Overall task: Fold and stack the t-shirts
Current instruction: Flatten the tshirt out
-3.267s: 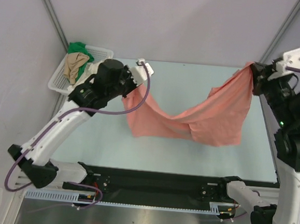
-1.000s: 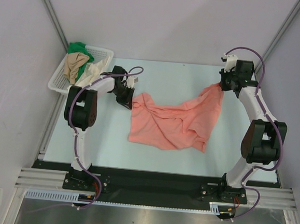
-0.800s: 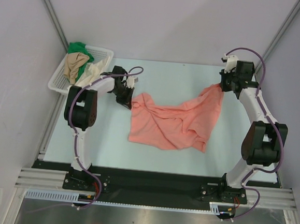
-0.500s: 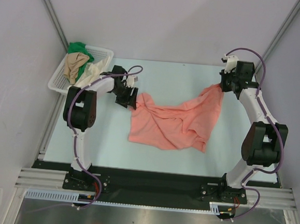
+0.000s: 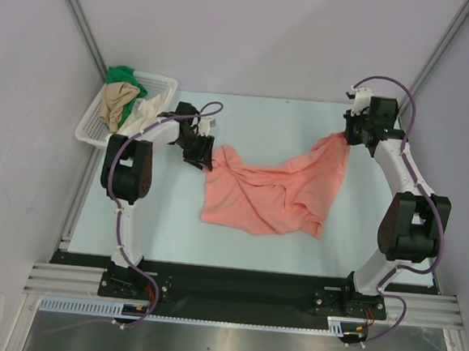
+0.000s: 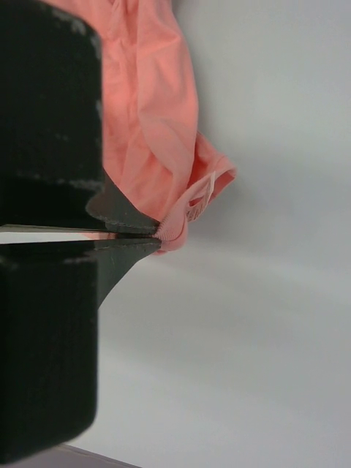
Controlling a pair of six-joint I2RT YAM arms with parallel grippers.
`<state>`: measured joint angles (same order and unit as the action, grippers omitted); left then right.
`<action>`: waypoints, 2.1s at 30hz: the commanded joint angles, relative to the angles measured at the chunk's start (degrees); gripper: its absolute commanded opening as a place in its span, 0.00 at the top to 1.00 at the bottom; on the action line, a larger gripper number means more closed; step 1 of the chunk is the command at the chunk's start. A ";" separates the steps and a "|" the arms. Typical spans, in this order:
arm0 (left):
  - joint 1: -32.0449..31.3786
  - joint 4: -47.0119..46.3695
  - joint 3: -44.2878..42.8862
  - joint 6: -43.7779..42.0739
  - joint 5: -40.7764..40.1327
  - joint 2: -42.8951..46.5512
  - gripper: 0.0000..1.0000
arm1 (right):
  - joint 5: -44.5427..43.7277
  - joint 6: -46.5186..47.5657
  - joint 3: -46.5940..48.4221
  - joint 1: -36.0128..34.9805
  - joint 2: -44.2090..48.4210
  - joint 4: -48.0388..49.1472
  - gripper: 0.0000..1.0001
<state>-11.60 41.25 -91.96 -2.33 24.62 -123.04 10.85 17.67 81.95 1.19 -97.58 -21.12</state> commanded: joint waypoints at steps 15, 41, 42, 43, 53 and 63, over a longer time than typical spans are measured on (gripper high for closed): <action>-1.32 -1.18 0.11 -0.84 -5.46 -2.11 0.76 | -0.83 0.43 -2.32 -0.31 4.50 2.49 1.00; -2.82 -5.47 10.13 -13.40 -29.88 13.62 1.00 | -1.10 0.34 -6.10 4.70 4.33 4.34 1.00; -2.82 -5.92 10.66 -13.40 -30.77 13.71 0.99 | -1.44 0.87 -6.28 4.70 3.98 4.42 1.00; -2.82 -6.36 10.93 -13.75 -31.64 13.71 1.00 | -1.71 1.05 -6.45 4.78 3.72 4.95 1.00; -3.78 -7.51 6.71 -16.39 -35.96 11.60 0.99 | 1.42 16.67 -13.72 7.33 13.09 9.85 0.20; -4.05 -6.27 7.32 -15.87 -35.26 11.16 1.00 | 22.27 52.25 -35.53 3.82 34.64 -8.67 0.09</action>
<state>-15.27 35.07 -84.23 -17.10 -9.85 -112.16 26.26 55.92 50.57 6.52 -66.57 -23.16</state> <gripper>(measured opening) 0.012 0.936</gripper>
